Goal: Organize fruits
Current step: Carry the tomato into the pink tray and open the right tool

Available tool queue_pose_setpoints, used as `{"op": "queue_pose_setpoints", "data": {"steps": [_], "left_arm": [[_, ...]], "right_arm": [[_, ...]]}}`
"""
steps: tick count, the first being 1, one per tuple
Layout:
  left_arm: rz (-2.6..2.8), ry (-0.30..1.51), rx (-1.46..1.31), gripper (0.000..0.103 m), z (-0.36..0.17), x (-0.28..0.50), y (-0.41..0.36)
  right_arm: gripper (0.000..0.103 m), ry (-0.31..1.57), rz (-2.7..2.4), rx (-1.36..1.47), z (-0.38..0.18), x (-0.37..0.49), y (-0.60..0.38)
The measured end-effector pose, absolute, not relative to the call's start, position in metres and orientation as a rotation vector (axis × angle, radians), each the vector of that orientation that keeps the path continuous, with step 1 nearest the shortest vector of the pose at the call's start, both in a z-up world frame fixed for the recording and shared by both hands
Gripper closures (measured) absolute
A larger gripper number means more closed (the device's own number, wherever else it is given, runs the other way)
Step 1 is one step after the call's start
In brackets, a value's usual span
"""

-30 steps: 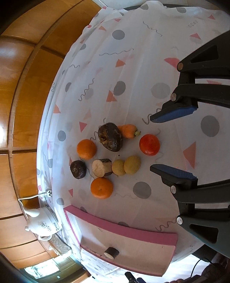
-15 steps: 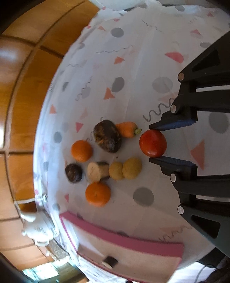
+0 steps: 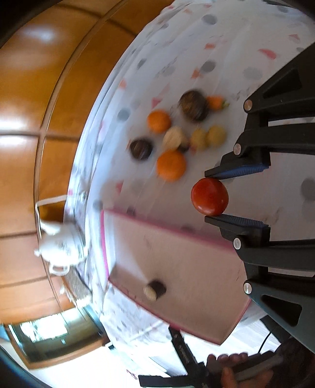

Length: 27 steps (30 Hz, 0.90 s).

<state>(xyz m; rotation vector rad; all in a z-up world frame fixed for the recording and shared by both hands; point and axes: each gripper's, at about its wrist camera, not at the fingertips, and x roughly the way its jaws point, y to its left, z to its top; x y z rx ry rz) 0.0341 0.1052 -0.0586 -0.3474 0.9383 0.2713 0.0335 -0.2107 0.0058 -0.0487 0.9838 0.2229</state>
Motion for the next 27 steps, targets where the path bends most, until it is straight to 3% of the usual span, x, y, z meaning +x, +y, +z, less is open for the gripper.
{"op": "queue_pose_setpoints", "data": {"steps": [16, 22, 27], "left_arm": [[0.28, 0.962, -0.36, 0.016, -0.066, 0.038, 0.113], [0.285, 0.965, -0.366, 0.016, -0.068, 0.038, 0.114], [0.278, 0.956, -0.36, 0.016, -0.065, 0.036, 0.111]], "right_arm": [[0.073, 1.014, 0.302, -0.17, -0.014, 0.095, -0.123], [0.054, 1.002, 0.298, -0.134, -0.009, 0.094, -0.128], [0.053, 0.978, 0.284, -0.146, -0.002, 0.077, -0.144]]}}
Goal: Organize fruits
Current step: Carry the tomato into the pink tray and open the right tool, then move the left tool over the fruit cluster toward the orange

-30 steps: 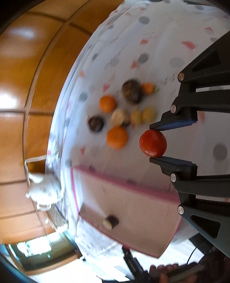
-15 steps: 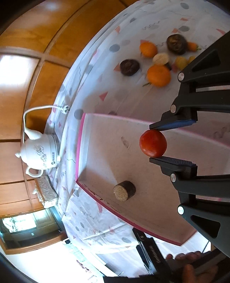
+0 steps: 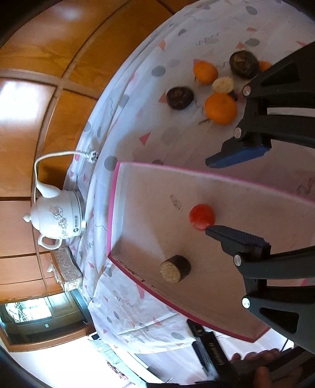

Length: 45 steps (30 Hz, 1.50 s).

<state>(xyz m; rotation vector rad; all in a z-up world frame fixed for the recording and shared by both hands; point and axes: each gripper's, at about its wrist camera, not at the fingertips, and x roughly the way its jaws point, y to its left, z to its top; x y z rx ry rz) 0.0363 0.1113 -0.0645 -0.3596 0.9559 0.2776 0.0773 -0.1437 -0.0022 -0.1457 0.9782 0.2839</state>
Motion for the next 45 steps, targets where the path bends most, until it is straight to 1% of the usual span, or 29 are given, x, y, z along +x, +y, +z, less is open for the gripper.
{"op": "queue_pose_setpoints", "data": {"steps": [22, 37, 45], "left_arm": [[0.26, 0.922, -0.319, 0.015, -0.05, 0.029, 0.099], [0.252, 0.904, -0.286, 0.015, -0.042, 0.026, 0.091], [0.247, 0.879, -0.259, 0.015, -0.035, 0.024, 0.083]], "right_arm": [[0.053, 0.932, 0.071, -0.226, 0.024, 0.022, -0.236], [0.053, 0.977, -0.087, -0.181, 0.021, 0.005, -0.309], [0.053, 0.99, -0.254, -0.115, 0.028, -0.001, -0.368]]}}
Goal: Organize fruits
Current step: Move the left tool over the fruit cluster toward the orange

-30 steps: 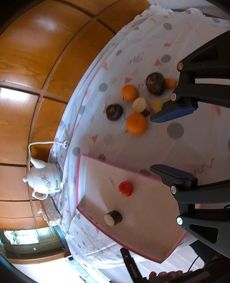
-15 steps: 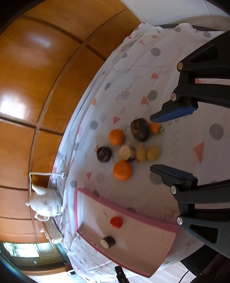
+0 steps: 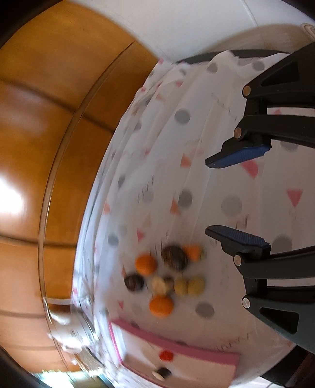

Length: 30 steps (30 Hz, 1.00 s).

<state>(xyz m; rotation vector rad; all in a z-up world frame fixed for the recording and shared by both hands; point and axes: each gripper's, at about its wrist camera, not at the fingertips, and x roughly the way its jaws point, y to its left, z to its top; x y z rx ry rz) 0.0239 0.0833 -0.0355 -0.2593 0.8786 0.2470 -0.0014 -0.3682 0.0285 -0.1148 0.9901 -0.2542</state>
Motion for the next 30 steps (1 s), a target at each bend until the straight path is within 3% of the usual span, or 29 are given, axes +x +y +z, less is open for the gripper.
{"op": "queue_pose_setpoints", "data": {"steps": [17, 30], "left_arm": [[0.194, 0.881, -0.19, 0.015, -0.031, 0.031, 0.058], [0.033, 0.899, -0.119, 0.015, -0.024, 0.05, 0.008]], "right_arm": [[0.053, 0.973, -0.609, 0.12, 0.024, -0.007, -0.507], [0.053, 1.002, -0.683, 0.234, 0.016, -0.015, -0.531]]}}
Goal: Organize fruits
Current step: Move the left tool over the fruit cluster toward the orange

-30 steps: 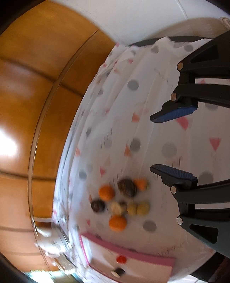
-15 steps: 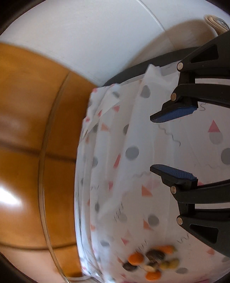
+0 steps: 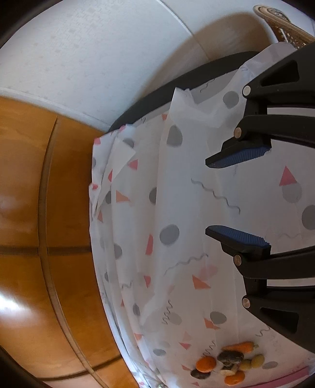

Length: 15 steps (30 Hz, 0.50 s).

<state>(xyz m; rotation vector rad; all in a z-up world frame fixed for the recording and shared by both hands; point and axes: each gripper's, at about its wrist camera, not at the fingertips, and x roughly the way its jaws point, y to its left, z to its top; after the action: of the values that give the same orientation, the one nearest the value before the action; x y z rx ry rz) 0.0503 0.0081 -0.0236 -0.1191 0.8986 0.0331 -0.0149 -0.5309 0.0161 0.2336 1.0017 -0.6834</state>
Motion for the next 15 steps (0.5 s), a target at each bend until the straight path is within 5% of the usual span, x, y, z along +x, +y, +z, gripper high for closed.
{"op": "queue_pose_setpoints", "data": {"steps": [10, 15], "left_arm": [[-0.193, 0.9, -0.012, 0.018, -0.014, 0.067, -0.061], [-0.367, 0.928, 0.081, 0.036, -0.015, 0.079, -0.113]], "right_arm": [[0.053, 1.013, -0.75, 0.38, 0.011, -0.03, -0.559], [0.053, 1.006, -0.75, 0.396, 0.011, -0.031, -0.562]]}}
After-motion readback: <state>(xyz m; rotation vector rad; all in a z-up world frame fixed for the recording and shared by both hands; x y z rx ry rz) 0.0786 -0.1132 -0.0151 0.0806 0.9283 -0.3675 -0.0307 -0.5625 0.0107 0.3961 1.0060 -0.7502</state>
